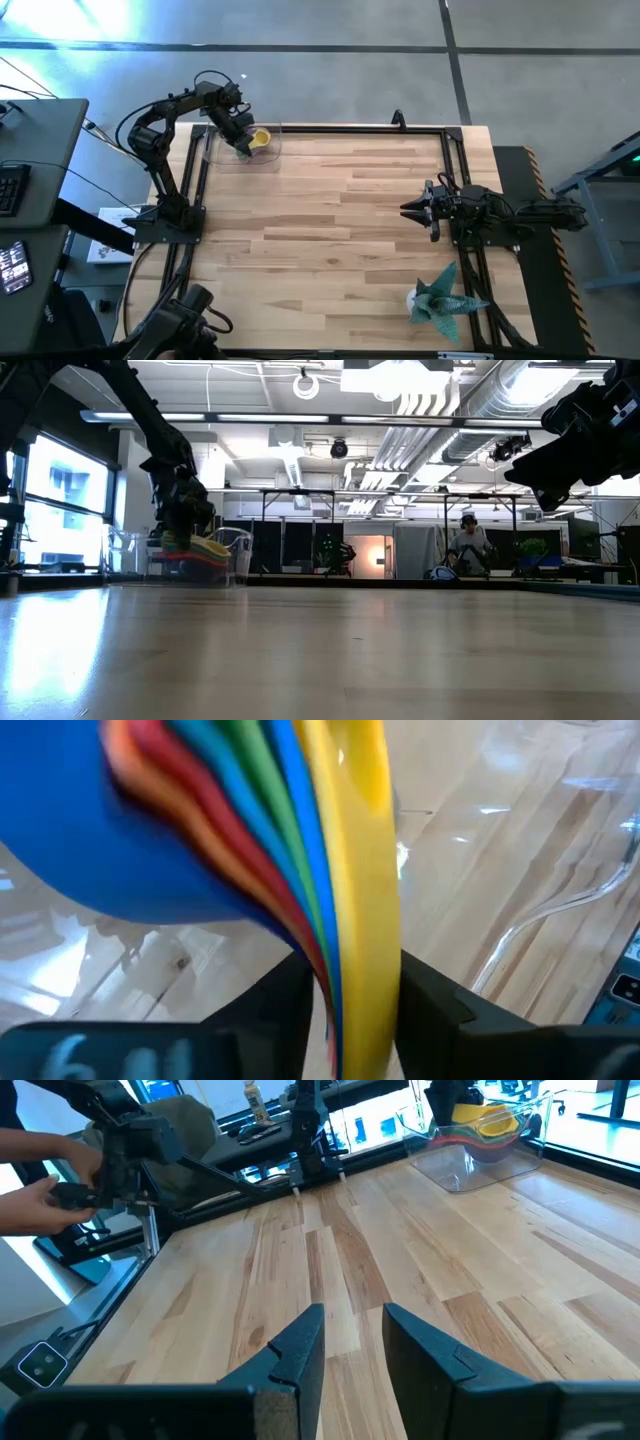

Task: Nest measuring cups in basket
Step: Put the stacked measuring cups into the transparent bin

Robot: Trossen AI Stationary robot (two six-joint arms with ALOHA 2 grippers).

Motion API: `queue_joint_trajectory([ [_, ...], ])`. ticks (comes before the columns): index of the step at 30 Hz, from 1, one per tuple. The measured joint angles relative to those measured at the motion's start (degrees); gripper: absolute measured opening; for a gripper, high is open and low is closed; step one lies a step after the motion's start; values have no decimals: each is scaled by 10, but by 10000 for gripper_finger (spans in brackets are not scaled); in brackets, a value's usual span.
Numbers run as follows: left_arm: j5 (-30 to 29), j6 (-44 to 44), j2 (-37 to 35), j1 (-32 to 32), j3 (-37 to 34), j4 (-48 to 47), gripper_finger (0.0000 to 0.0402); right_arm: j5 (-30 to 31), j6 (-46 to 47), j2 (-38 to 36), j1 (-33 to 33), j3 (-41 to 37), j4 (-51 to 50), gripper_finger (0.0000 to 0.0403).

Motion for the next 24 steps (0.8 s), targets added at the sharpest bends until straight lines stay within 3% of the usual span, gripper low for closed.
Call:
queue_joint_trajectory([
  [11, -5, -27, 0, 14, 0, -4, 179, 0, 0, 0, 0, 0, 0, 96],
  [24, 2, -96, -15, 27, 0, -55, 186, 0, 0, 0, 0, 0, 0, 96],
])
